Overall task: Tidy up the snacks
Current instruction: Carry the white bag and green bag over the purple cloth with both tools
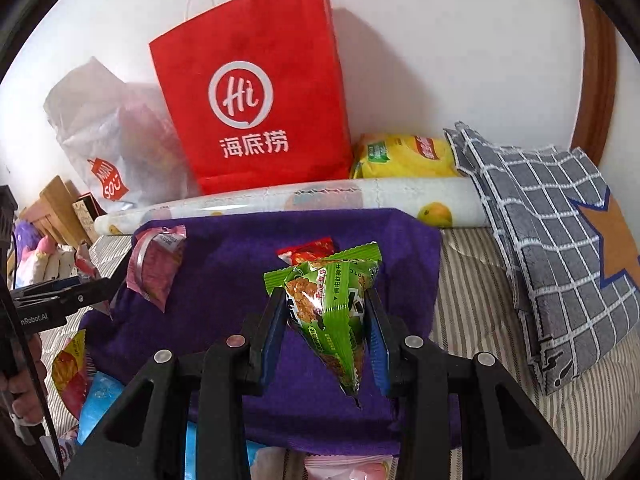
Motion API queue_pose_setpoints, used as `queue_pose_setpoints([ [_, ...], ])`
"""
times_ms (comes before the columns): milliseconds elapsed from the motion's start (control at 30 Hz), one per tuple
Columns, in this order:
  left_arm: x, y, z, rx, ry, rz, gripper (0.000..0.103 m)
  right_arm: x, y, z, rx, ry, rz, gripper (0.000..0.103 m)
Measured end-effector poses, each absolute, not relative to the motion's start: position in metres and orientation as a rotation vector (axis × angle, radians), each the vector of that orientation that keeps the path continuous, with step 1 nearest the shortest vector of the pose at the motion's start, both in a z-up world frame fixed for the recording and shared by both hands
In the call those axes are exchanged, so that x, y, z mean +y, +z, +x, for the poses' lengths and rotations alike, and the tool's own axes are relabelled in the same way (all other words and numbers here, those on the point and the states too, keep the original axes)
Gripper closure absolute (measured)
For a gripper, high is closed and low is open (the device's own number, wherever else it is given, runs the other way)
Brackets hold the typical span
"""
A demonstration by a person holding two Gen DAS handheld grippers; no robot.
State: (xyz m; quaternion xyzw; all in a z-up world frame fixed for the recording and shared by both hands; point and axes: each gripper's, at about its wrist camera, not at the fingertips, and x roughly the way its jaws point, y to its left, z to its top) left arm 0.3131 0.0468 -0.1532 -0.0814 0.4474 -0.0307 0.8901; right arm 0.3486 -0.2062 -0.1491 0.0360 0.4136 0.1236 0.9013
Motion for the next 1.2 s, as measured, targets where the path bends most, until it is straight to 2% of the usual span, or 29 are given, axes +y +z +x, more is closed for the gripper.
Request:
queue_pose_setpoints([
  [600, 0.041, -0.178, 0.319, 1.007, -0.095, -0.204, 0.044, -0.211, -0.174, 0.361, 0.937, 0.229, 0.078, 0.065],
  [1200, 0.035, -0.176, 0.318, 0.98, -0.07, -0.161, 0.042, -0.21, -0.174, 0.36, 0.938, 0.231, 0.079, 0.065],
])
